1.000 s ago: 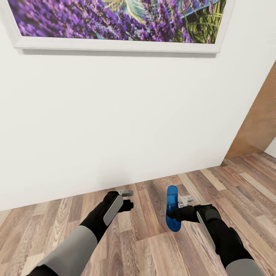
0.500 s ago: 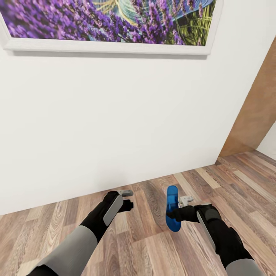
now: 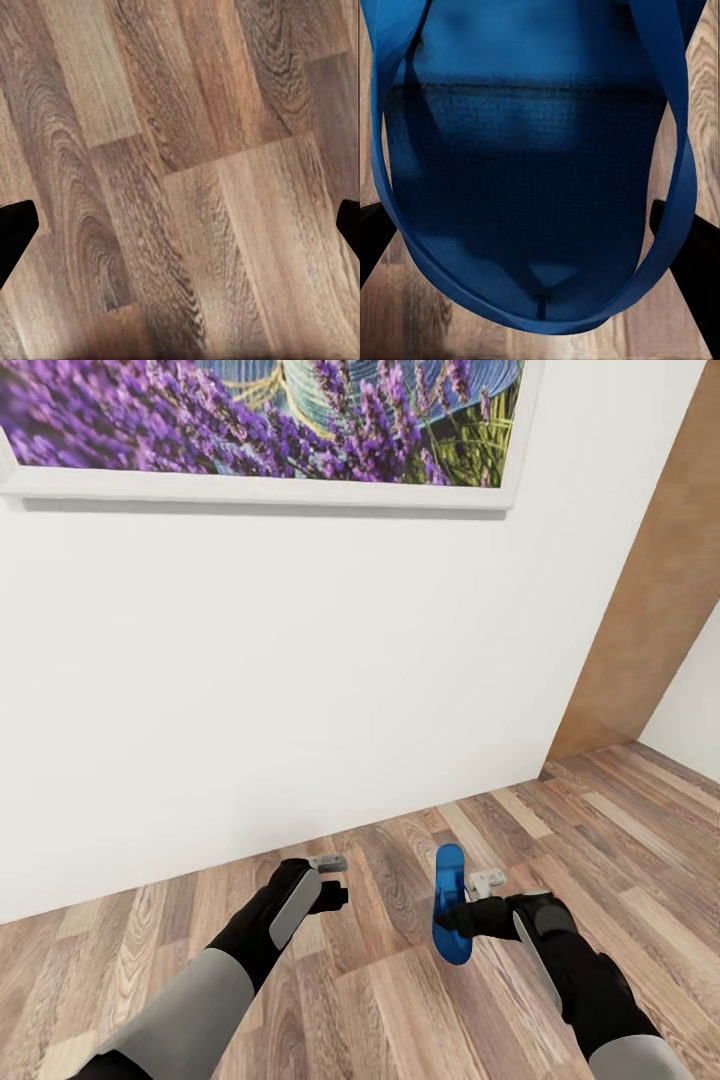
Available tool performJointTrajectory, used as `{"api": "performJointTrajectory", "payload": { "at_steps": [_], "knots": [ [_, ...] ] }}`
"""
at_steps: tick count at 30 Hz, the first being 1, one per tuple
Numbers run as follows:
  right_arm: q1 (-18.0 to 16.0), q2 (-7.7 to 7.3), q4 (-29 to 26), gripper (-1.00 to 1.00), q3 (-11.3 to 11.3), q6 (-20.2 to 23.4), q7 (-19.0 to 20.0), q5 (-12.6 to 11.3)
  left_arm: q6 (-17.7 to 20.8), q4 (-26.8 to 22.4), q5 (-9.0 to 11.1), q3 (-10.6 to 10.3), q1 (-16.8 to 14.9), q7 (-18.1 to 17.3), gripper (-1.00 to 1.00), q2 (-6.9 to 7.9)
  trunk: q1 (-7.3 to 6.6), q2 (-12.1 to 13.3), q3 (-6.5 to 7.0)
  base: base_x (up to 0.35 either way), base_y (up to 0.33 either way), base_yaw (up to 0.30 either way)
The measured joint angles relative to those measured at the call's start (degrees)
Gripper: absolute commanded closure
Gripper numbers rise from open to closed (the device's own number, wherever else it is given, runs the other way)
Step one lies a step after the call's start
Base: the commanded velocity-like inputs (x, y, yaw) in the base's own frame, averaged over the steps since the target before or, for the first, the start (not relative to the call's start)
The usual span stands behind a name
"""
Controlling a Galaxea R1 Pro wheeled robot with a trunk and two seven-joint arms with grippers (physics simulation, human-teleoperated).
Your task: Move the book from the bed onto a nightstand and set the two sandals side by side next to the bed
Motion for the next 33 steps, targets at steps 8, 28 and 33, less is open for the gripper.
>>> {"api": "performJointTrajectory", "payload": {
  "at_steps": [8, 28, 33],
  "knots": [
    [0.0, 0.00, 0.0, 1.00, 0.0, 0.0, 0.0, 0.0, 0.1, 0.0, 0.0, 0.0, 0.0, 0.0, -1.00, 0.00, 0.00, 0.0, 0.23, -0.225, 0.000, -0.095],
    [0.0, 0.00, 0.0, 1.00, 0.0, 0.0, 0.0, 0.0, 0.2, 0.0, 0.0, 0.0, 0.0, 0.0, -1.00, 0.00, -0.02, 0.0, 0.35, -0.134, 0.002, -0.015],
    [0.0, 0.00, 0.0, 1.00, 0.0, 0.0, 0.0, 0.0, 0.3, 0.0, 0.0, 0.0, 0.0, 0.0, -1.00, 0.00, -0.02, 0.0, 0.35, -0.050, 0.124, -0.001]
  ]
}}
